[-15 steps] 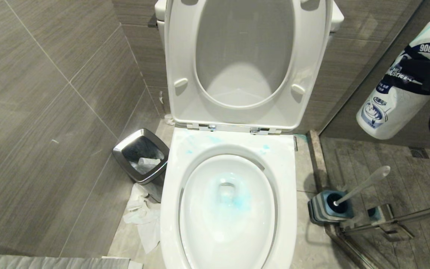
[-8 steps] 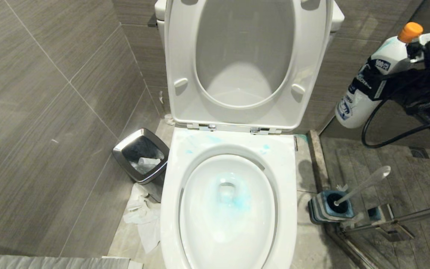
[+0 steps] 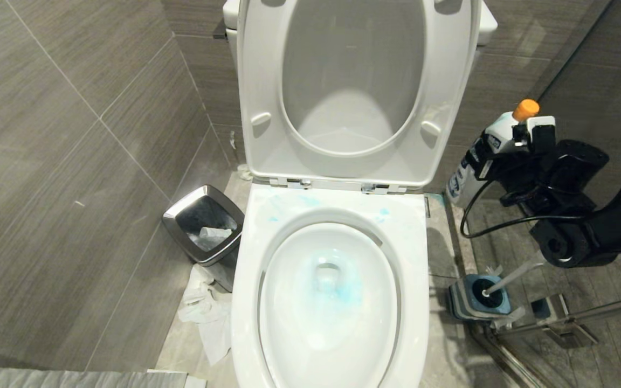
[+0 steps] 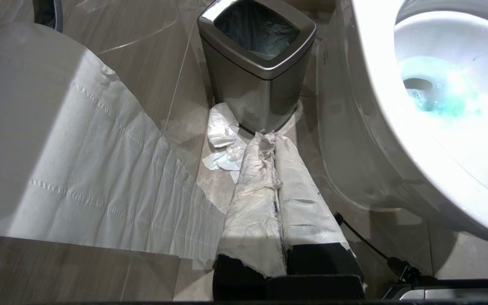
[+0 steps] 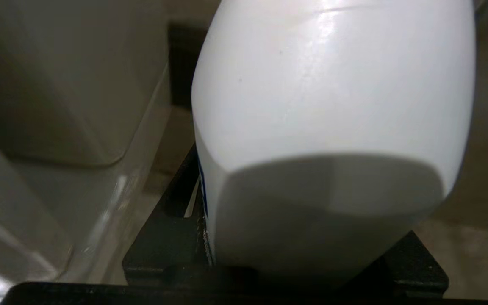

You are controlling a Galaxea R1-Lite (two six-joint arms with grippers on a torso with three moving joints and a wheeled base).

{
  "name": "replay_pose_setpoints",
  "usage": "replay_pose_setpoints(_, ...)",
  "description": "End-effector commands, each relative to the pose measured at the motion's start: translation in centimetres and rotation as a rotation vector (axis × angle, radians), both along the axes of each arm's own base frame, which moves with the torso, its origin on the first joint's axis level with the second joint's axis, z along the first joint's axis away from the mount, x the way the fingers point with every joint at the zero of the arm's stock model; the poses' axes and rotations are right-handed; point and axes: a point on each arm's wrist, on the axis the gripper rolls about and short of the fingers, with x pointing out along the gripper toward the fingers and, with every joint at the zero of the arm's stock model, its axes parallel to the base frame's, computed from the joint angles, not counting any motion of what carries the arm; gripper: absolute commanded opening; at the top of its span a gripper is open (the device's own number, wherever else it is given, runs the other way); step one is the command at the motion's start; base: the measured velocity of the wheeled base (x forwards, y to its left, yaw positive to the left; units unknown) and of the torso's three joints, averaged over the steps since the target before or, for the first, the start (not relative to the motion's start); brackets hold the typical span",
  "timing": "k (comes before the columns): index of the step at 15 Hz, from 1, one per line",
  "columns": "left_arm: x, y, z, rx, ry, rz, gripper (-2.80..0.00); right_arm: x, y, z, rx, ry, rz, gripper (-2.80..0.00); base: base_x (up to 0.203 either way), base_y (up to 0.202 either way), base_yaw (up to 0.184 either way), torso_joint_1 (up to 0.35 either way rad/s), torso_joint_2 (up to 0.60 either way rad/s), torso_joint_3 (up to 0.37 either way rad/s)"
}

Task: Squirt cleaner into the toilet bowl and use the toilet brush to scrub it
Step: Place the cleaning agent on the floor

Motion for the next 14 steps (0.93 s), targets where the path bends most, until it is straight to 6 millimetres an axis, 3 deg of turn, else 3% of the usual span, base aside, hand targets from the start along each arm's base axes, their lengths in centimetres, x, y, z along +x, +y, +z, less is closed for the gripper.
replay_pose_setpoints(1,0.0,0.0,0.0,0.000,0.003,0.001,-2.80,1.9,0.4,-2.9,0.010,0.043,0.013,-2.80,0.000,0.000,0.000,0.000,0.00,0.000)
replay_pose_setpoints(4,0.0,0.0,0.0,0.000,0.003,0.001,-2.80,3.4,0.5,-4.0,0.023,0.043,0.027,-2.80,0.000,0.000,0.000,0.000,0.00,0.000)
replay_pose_setpoints(14,0.0,0.0,0.0,0.001,0.003,0.001,-2.80,5.0,0.7,-7.8,0.017,0.106,0.052,-2.80,0.000,0.000,0.000,0.000,0.00,0.000)
